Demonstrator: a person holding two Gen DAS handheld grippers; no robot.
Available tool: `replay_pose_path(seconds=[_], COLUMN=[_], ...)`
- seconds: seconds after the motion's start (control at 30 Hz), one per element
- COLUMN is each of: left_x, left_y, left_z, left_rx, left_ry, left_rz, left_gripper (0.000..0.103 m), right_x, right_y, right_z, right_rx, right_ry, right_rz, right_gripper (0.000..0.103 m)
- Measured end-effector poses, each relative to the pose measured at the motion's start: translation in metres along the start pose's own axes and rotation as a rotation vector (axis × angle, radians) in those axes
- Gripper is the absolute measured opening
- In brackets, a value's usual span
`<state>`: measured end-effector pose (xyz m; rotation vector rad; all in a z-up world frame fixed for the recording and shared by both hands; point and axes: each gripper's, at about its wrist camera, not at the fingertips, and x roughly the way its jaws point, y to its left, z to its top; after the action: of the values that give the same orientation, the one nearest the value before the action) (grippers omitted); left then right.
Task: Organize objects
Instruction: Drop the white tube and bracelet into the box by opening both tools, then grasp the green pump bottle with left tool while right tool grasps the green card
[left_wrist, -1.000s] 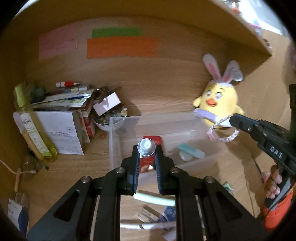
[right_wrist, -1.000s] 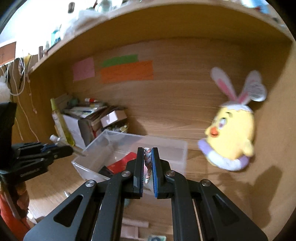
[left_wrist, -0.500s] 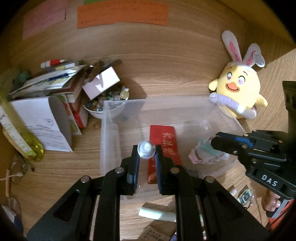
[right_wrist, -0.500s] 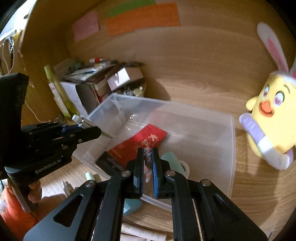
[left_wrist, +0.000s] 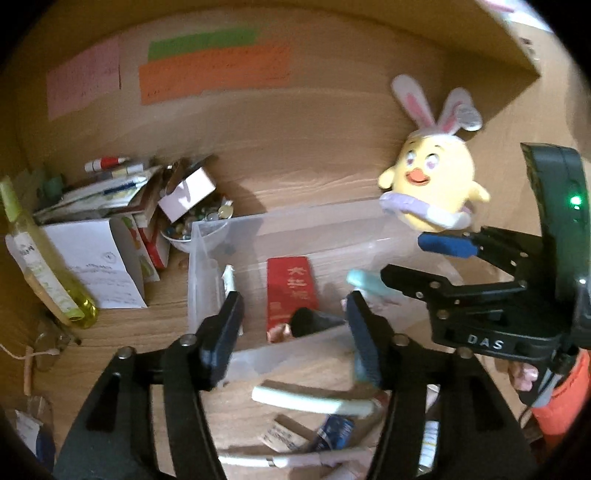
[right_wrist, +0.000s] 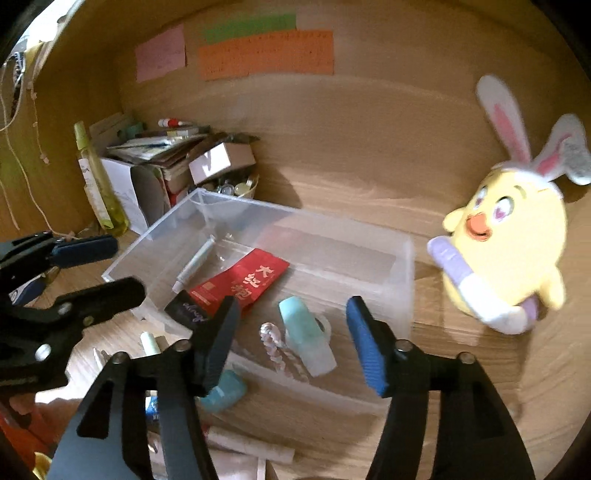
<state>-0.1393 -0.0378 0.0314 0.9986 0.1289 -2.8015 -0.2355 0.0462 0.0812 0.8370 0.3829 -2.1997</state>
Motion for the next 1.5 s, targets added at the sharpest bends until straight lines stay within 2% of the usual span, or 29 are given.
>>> replay_pose_path(seconds=[0.03, 0.07, 0.13, 0.37, 0.67, 0.77, 0.83, 0.97, 1.13, 1.27, 1.43, 1.5], left_x=[-0.007, -0.012, -0.024, -0.042, -0.027, -0.019, -0.014, -0.005, 0.009, 0.013, 0.007, 0.003], left_y=[-0.003, -0.006, -0.013, -0.041, -0.069, -0.08, -0.089, -0.103, -0.104, -0.099, -0.091, -0.087], left_z=[-0.003, -0.005, -0.012, -0.045, -0.086, -0.097, -0.104, -0.114, -0.118, -0.123, -0.125, -0.124], left_rx=[0.002, 0.005, 0.02, 0.065, 0.049, 0.062, 0.082, 0.11, 0.095, 0.047, 0.023, 0.016], left_ry=[-0.017, -0.03, -0.049, -0.037, 0.049, 0.085, 0.112, 0.14, 0.173, 0.177, 0.154, 0.139], left_rz=[0.002, 0.003, 0.004, -0.042, -0.156, -0.202, -0.229, -0.243, -0.247, -0.277, -0.275, -0.272], left_gripper=[0.08, 0.084, 0.092, 0.093, 0.093, 0.084, 0.07, 0.062, 0.042, 0.041, 0.041, 0.041], right_x=[-0.005, -0.014, -0.026, -0.06, -0.071, -0.07, -0.068, -0.063, -0.054, -0.039, -0.024, -0.02], right_y=[0.0, -0.002, -0.005, -0.02, -0.039, -0.043, -0.045, -0.045, -0.034, -0.022, -0.015, -0.015], right_z=[-0.001, -0.004, -0.01, -0.046, -0.104, -0.12, -0.128, -0.142, -0.14, -0.136, -0.131, -0.129], right_rx=[-0.003, -0.002, -0.001, 0.019, 0.085, 0.103, 0.122, 0.143, 0.101, 0.054, 0.036, 0.037], right_ry=[-0.011, -0.027, -0.049, -0.073, -0.01, 0.019, 0.043, 0.07, 0.097, 0.138, 0.173, 0.185], right_rz=[-0.006, -0.018, -0.033, -0.091, -0.114, -0.101, -0.088, -0.062, -0.069, -0.067, -0.057, -0.044], right_gripper=[0.064, 0.069, 0.074, 0.079, 0.079, 0.079, 0.079, 0.078, 0.073, 0.057, 0.047, 0.039])
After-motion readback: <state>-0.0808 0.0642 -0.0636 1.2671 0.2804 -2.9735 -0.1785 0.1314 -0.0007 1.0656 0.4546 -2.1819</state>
